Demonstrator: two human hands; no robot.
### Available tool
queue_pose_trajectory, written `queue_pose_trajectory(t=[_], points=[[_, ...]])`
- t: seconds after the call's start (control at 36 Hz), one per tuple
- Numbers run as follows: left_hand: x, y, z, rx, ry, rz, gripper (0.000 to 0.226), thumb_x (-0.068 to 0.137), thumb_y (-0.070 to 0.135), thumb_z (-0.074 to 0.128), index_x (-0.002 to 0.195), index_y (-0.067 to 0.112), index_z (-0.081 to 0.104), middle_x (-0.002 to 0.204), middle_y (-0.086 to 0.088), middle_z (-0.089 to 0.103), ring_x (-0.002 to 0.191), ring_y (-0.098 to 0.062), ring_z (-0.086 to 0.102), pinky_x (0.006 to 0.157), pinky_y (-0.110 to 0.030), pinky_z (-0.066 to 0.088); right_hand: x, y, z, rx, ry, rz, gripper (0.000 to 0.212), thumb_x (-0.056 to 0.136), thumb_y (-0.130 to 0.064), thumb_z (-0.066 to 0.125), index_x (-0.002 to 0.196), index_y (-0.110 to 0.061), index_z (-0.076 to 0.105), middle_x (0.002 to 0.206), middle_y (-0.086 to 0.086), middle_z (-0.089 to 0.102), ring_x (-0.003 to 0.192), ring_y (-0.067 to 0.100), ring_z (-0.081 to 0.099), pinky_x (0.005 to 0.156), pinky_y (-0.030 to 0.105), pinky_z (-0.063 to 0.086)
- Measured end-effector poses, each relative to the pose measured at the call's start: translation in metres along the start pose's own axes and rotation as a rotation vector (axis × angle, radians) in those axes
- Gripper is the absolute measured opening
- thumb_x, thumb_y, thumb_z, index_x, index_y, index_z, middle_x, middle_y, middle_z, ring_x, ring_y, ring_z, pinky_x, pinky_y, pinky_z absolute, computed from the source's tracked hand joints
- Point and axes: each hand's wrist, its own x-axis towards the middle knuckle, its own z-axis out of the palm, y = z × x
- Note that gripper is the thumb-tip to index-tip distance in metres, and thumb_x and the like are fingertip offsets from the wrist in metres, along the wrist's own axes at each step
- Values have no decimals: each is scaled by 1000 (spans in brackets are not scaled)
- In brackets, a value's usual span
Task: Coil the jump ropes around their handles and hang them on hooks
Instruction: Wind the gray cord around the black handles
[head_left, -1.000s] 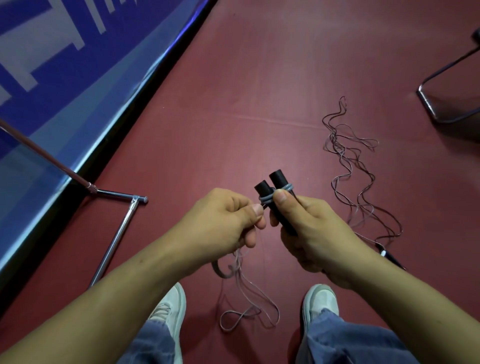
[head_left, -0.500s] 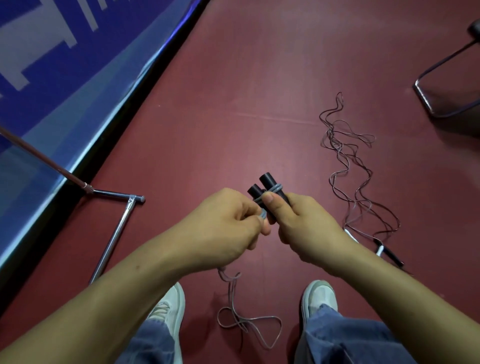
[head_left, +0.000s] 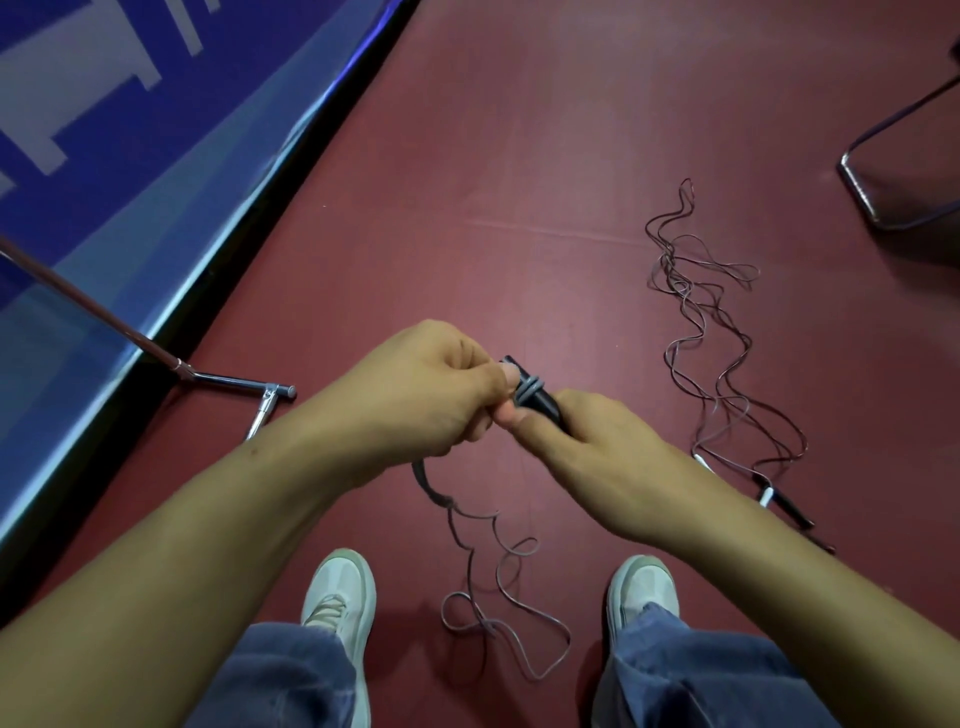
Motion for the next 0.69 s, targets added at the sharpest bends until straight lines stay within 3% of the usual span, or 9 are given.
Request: queue_pose_trajectory(t=[0.11, 0.33, 0.42, 0.53, 0.61, 0.64, 0.69], points=[[-2, 6, -2, 161, -10, 30, 46, 102, 37, 55, 66, 12, 69, 49, 1, 56, 40, -10, 39, 44, -20, 30, -3, -2, 5, -72, -29, -3, 47, 93, -61, 52, 74, -18, 48, 56, -5, 52, 48, 11, 42, 50, 32, 39], [0, 11, 7, 243, -27, -1, 51, 99, 41, 61, 57, 12, 65, 40, 3, 50, 33, -9, 36, 38, -17, 29, -6, -4, 14, -228, -48, -10, 49, 100, -59, 35, 75, -20, 50, 63, 0, 56, 57, 23, 54, 58, 46, 50], [4, 9, 3, 202, -29, -38, 52, 95, 48, 66, 56, 12, 65, 42, 0, 51, 37, -15, 35, 39, -18, 29, -8, -4, 14, -237, -62, -12, 43, 100, -57, 39, 76, -23, 50, 66, -2, 57, 59, 21, 54, 56, 41, 46], [8, 7, -5, 367, 34, 27, 55, 81, 58, 76, 59, 9, 68, 48, -8, 55, 43, -15, 40, 43, -23, 32, -9, -3, 13, -218, -117, -7, 48, 98, -60, 44, 74, -19, 50, 62, -3, 54, 55, 19, 49, 55, 39, 41], [8, 4, -13, 389, 19, 126, 46, 75, 57, 81, 66, 13, 72, 62, -14, 62, 52, -19, 48, 52, -32, 41, -8, 2, 13, -110, -193, -19, 50, 99, -59, 48, 71, -18, 45, 56, -8, 42, 51, 14, 38, 55, 37, 36], [8, 3, -14, 355, -10, 159, 39, 77, 54, 81, 71, 16, 74, 67, -10, 67, 56, -19, 55, 58, -36, 47, -8, 2, 11, -64, -221, -34, 49, 99, -58, 50, 70, -19, 44, 56, -9, 39, 52, 13, 35, 55, 37, 34], [7, 2, -18, 239, -70, 215, 18, 84, 42, 78, 84, 24, 77, 74, 4, 72, 63, -4, 61, 66, -32, 51, -10, 3, 8, 54, -279, -63, 48, 101, -55, 52, 73, -16, 46, 61, -7, 37, 56, 14, 33, 57, 37, 33]])
